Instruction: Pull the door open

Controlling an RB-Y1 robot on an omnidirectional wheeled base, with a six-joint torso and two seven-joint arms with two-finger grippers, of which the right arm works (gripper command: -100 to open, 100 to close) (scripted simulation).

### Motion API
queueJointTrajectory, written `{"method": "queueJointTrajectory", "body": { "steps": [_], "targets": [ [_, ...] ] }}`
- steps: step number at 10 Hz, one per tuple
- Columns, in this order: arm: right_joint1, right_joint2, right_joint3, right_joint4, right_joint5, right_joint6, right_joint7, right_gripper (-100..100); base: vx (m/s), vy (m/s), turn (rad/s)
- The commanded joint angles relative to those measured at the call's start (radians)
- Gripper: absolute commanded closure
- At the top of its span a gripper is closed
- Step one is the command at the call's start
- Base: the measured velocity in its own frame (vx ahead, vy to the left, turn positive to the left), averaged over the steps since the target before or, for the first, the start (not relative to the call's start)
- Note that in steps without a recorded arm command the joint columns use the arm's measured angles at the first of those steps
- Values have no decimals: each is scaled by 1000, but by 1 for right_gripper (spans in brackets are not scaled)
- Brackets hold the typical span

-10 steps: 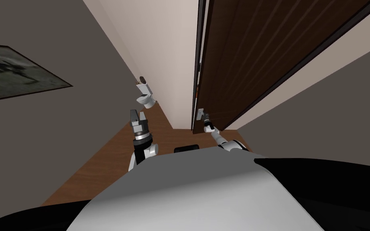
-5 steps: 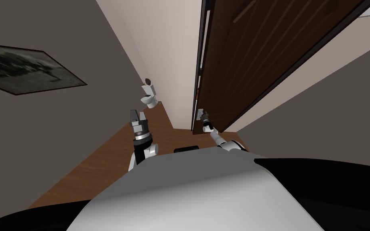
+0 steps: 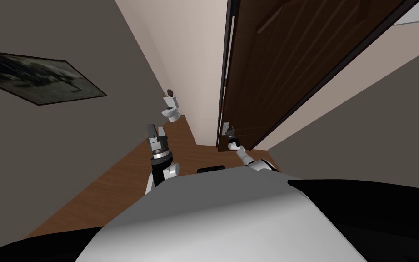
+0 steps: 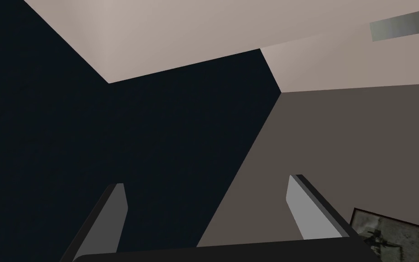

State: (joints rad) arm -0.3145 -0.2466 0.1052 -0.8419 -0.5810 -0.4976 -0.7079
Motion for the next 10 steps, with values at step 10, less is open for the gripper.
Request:
{"method": "queueJointTrajectory", "body": {
  "steps": [10],
  "targets": [
    [5, 55, 27, -51, -181, 37, -267, -100, -79, -45, 52]
  ]
}}
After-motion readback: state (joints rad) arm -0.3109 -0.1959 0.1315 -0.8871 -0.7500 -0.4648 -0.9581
